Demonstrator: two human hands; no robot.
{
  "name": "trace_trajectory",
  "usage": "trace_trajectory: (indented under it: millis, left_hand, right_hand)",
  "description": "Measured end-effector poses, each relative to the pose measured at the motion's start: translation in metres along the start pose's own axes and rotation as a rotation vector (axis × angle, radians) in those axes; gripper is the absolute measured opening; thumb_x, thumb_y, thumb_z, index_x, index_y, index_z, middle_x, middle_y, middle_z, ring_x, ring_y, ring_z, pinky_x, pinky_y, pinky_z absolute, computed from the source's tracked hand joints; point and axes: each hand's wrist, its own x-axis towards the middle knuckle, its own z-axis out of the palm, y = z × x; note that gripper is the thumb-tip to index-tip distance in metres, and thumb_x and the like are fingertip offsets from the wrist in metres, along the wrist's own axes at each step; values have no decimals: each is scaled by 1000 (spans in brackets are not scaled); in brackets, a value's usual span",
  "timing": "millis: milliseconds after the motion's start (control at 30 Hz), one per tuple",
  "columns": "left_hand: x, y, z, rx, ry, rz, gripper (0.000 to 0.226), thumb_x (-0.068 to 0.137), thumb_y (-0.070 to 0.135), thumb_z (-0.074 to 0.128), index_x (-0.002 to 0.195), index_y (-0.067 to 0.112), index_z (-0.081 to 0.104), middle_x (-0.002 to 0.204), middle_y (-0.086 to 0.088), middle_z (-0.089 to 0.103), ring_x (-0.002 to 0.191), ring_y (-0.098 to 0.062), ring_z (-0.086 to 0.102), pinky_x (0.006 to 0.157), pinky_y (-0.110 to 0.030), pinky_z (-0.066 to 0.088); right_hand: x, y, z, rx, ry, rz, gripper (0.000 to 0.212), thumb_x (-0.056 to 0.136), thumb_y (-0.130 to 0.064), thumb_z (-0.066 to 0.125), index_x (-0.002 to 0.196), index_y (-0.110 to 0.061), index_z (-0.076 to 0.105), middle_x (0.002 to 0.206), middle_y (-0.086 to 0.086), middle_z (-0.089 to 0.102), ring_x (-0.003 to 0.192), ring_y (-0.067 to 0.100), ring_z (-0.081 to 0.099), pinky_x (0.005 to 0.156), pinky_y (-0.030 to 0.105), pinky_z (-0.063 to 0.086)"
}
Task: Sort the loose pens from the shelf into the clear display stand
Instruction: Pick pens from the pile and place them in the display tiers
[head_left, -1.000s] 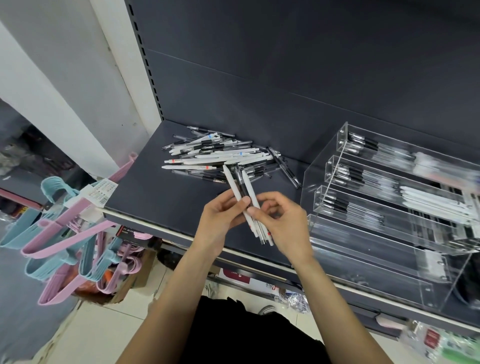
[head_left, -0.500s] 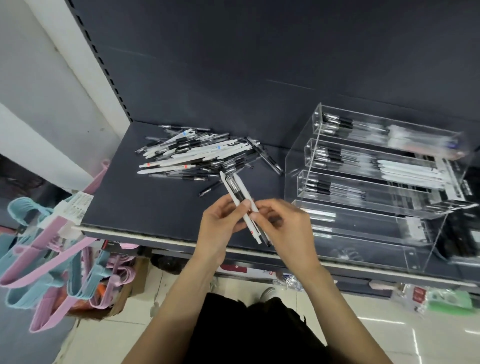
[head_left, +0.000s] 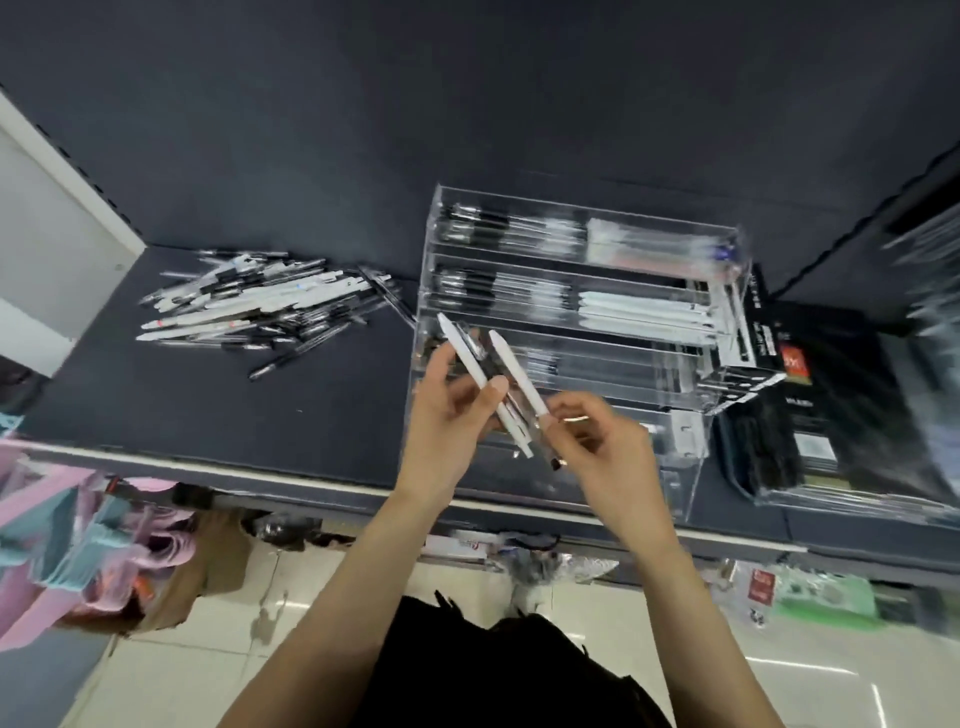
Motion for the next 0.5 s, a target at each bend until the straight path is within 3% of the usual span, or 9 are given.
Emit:
trace_trajectory:
  millis: [167,267,400,500]
  left_hand:
    - [-15,-11,62,-76,50,35,62,88,-6,57,139,17,31,94,-11,72,87,-23,71,76,-29,56]
    - [-24,-14,83,-75,72,56,61,88,-5,58,137,19,31,97,-12,72,85,-25,71,75,-34,58]
    - [-27,-16,102,-50,92,24,50,88,-3,57,128,20,36,98,-9,73,86,-26,70,79,-44,58]
    - [-24,-18,114,-58,82,4,44,90,-2,56,124,19,38,97,-8,74,86,-27,71,76,-42,59]
  right_hand:
    - [3,26,-82,-54,45,-46,21,85,-15,67,87,-35,62,83,-13,67,74,7,65,69,31,55]
    - [12,31,-122,-175,65,-141,16,85,-15,67,94,-28,65,85,-12,67,76,7,63,72,24,53]
    - [45,29,-156,-530,178,-351,12,85,-17,68,97,-17,69,85,-7,67,75,10,59,64,13,41]
    - [80,23,-161,-676,142,-463,11,85,-17,68,95,-16,70,91,-2,70,82,18,63,69,26,50]
